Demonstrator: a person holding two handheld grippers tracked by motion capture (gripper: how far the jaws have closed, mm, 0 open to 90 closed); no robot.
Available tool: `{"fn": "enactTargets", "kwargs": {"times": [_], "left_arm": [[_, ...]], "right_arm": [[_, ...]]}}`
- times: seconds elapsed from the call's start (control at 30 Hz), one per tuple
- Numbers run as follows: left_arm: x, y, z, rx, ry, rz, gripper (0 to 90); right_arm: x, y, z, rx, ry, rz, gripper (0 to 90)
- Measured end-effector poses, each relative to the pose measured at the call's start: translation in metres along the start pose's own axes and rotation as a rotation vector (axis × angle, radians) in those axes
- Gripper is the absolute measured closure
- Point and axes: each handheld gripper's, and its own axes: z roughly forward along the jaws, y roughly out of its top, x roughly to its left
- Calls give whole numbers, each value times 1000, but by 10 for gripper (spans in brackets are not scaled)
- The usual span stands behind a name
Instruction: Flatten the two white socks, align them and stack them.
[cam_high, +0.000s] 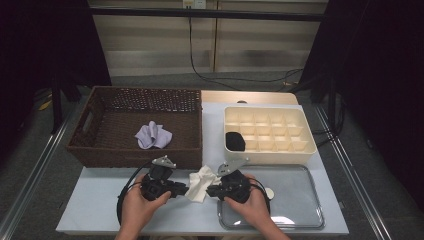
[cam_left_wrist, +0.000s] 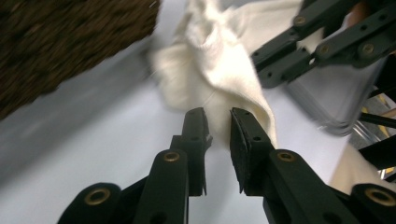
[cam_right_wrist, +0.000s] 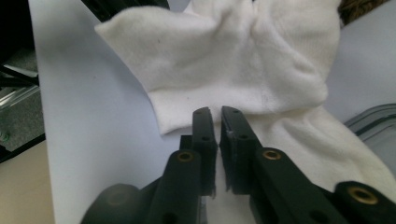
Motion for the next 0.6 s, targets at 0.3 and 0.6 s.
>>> {"fn": "enactTargets", "kwargs": {"times": [0.3,0.6], "left_arm": [[-11,14,10,-37,-25,25,761],[-15,23,19,-61,-36,42,752]], "right_arm": [[15,0,-10,-45,37,-52,572],[19,1,0,-67,41,5,448]]}}
